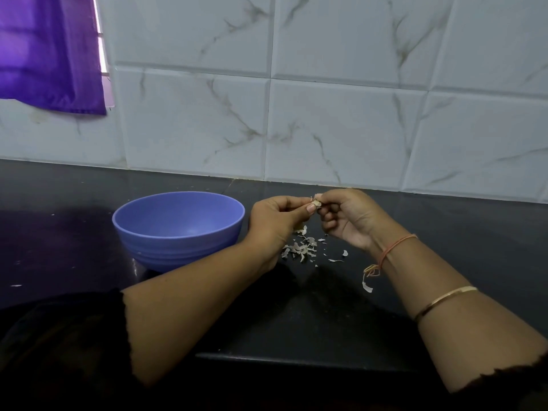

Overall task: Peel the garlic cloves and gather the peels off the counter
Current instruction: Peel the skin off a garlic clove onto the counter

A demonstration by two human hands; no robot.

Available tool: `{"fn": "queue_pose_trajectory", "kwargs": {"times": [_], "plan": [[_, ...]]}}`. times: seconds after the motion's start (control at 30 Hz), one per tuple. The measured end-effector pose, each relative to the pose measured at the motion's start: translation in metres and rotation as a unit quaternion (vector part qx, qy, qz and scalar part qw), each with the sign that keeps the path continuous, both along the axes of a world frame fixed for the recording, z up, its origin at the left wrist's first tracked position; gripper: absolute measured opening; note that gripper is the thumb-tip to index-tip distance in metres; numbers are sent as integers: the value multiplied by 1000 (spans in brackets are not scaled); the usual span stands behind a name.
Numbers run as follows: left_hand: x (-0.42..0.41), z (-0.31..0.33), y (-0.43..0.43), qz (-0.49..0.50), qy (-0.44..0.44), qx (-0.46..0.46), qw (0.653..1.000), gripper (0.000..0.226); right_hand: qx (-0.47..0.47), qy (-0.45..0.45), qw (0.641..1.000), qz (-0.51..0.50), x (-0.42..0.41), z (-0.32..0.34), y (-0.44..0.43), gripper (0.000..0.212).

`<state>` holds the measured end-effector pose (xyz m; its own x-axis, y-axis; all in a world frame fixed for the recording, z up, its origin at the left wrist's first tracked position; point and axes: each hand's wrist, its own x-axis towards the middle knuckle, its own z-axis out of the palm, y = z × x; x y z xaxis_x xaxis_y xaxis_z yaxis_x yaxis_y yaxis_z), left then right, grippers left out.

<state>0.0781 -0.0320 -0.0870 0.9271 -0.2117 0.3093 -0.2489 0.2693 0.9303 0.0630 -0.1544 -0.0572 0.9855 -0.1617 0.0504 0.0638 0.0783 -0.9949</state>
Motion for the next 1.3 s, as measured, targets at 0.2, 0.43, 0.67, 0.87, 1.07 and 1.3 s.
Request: {"fn": "queue_pose_trajectory", "kwargs": {"times": [0.2,0.43,0.67,0.87,1.07,1.3], "plan": [[3,-3,-2,2,26,-32,999,6,-38,-69,997,-6,-1,-2,-1,17],[5,-6,-3,8,-11,-6,1000,9,-60,-64,996,-22,-4,-1,1,15],[6,-6,0,-14,18,-46,999,4,-54,-52,997,6,-5,0,2,17],[10,-6,0,-23,39,-84,995,8,-33,-74,996,30,-7,0,5,20],[15,-7,1,-36,65,-94,993,14,-55,-95,992,61,-8,-2,4,4],[16,-6,0,-30,84,-104,991,20,-68,-121,989,58,-8,-3,8,4]]}}
